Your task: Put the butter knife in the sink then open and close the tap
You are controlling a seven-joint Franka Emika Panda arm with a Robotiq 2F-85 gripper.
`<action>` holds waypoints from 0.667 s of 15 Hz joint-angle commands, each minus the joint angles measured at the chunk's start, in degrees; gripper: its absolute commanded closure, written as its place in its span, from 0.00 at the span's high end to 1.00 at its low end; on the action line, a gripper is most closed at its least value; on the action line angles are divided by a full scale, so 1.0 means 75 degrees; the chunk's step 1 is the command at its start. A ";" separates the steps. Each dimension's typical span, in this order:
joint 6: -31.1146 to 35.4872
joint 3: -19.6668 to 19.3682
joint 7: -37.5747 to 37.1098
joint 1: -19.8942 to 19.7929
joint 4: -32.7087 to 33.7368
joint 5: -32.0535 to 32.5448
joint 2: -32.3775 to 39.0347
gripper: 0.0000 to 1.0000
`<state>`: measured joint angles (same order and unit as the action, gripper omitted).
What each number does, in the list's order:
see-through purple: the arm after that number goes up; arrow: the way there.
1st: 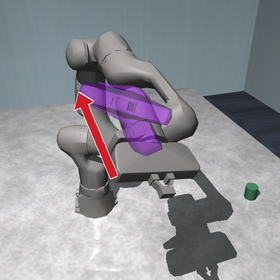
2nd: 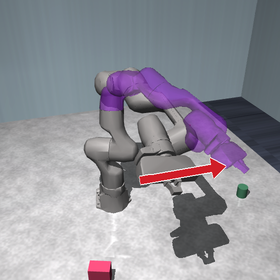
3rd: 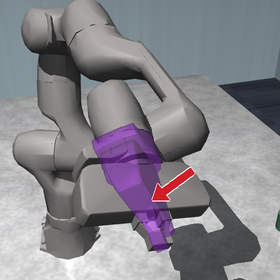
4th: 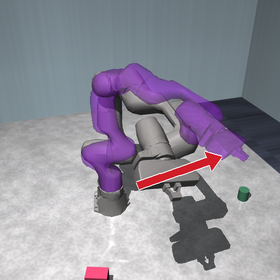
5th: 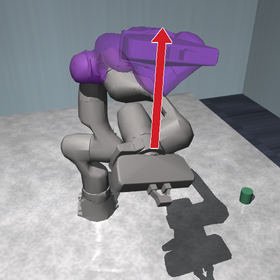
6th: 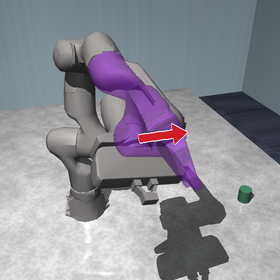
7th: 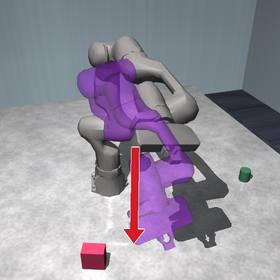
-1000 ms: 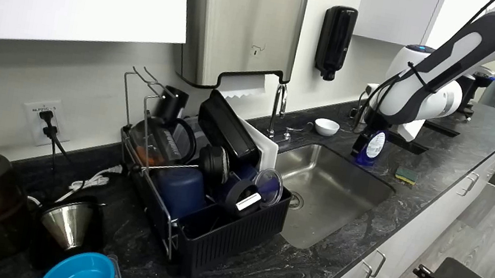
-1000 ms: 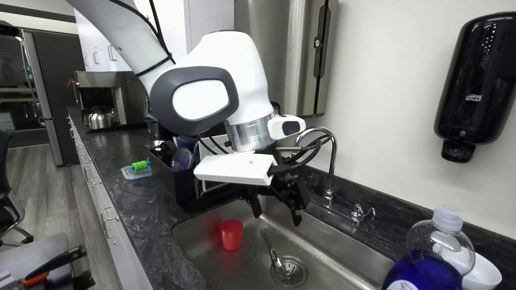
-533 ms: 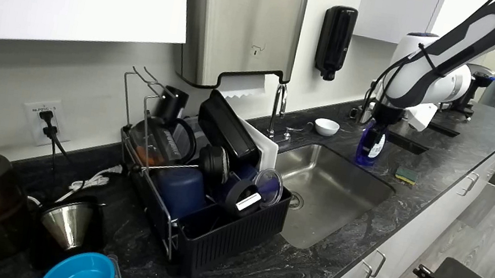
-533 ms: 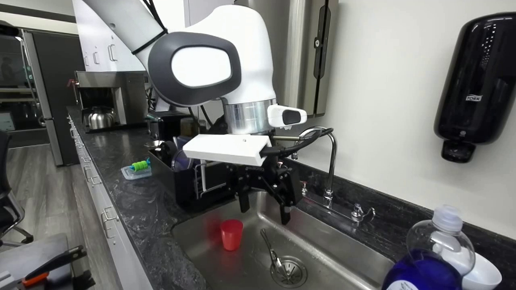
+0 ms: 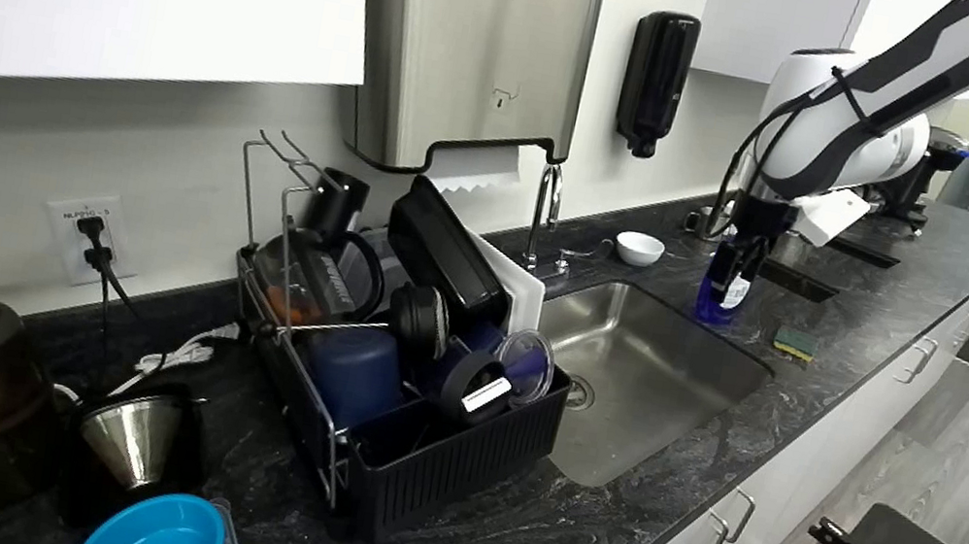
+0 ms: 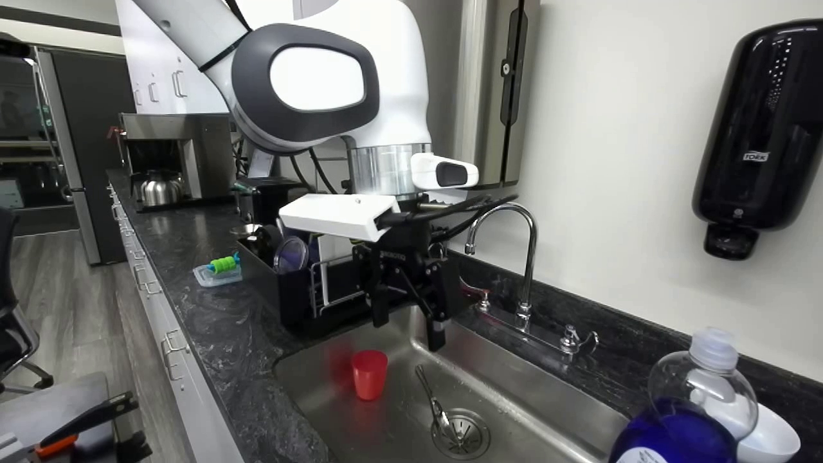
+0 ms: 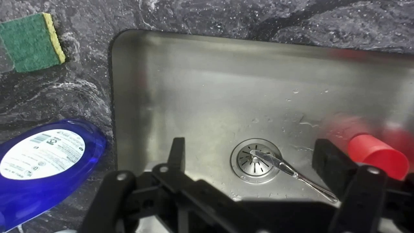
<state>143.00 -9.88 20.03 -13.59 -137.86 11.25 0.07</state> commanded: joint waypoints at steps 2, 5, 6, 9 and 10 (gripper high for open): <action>-0.0391 0.0011 -0.0676 0.0257 -0.0066 0.0032 -0.0104 1.00; -0.0571 0.0106 -0.0657 0.0441 -0.0201 -0.0169 -0.0231 1.00; -0.0653 0.0137 -0.0443 0.0504 -0.0259 -0.0295 -0.0283 1.00; -0.0656 0.0152 -0.0347 0.0621 -0.0199 -0.0282 -0.0152 1.00; -0.0735 0.0170 -0.0155 0.0662 -0.0280 -0.0362 -0.0231 1.00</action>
<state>137.57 -8.50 18.96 -8.73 -140.04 8.52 -1.68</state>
